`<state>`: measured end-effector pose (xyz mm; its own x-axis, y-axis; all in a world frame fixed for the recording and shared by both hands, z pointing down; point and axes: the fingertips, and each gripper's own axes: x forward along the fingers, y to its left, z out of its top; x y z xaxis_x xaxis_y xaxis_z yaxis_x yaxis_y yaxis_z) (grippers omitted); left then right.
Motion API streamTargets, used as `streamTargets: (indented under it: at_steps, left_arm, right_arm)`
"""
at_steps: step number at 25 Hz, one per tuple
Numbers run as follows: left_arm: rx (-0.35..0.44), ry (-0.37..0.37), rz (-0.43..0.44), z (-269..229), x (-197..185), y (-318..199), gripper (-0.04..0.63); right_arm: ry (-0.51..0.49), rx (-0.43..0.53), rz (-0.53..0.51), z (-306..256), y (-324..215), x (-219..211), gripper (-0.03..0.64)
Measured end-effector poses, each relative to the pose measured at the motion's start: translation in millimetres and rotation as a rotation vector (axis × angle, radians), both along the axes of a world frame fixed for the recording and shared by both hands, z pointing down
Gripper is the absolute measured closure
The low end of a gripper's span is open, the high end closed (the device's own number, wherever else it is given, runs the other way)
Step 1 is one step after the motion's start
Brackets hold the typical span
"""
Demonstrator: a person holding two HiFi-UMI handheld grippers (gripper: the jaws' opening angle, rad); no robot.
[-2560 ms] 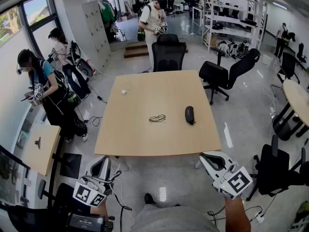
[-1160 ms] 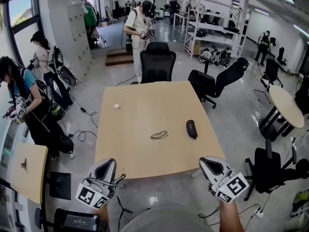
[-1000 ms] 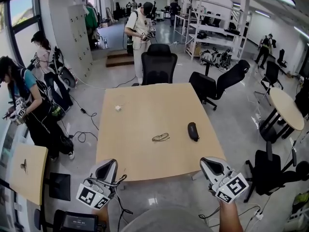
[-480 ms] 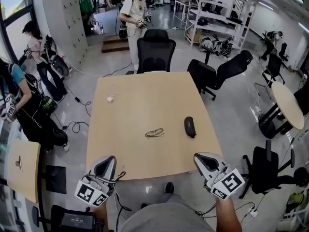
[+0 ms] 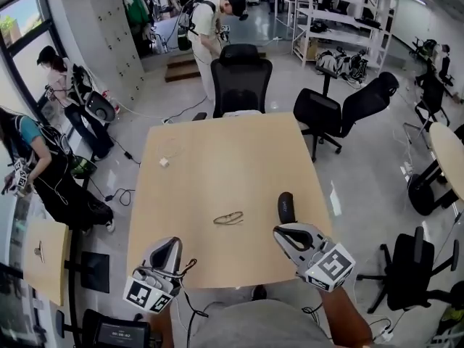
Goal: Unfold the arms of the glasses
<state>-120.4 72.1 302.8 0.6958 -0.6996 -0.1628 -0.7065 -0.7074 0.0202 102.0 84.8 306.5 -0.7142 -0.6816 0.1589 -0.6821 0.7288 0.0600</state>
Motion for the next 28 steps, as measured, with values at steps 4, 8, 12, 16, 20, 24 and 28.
streamTargets:
  at_steps: [4,8,12,16,20,24,28]
  left_arm:
    - [-0.031,-0.018,-0.017,8.8,20.2,-14.7,0.588]
    - [-0.063,-0.028,-0.045,24.0,28.1,-32.8,0.588]
    - [-0.114,-0.04,-0.062,56.2,40.2,-44.2,0.588]
    - [-0.206,-0.039,-0.067,92.9,39.2,-62.9,0.588]
    - [-0.306,-0.044,-0.046,134.7,43.5,-88.5,0.588]
    - [-0.427,-0.078,0.001,190.4,53.9,-112.2,0.588]
    - [-0.558,-0.121,0.036,256.5,63.0,-129.9,0.588]
  right_arm:
    - [-0.001,-0.023,-0.044,7.4,-32.3,7.2,0.607]
    - [-0.004,-0.054,-0.058,23.4,-58.2,12.3,0.607]
    - [-0.003,-0.1,-0.065,53.1,-73.5,18.9,0.607]
    - [-0.004,-0.164,-0.071,77.3,-83.3,11.1,0.607]
    - [0.023,-0.216,-0.09,104.4,-102.1,4.0,0.607]
    - [0.081,-0.307,-0.095,157.5,-128.9,-3.2,0.607]
    - [0.169,-0.422,-0.123,227.0,-148.7,-15.5,0.607]
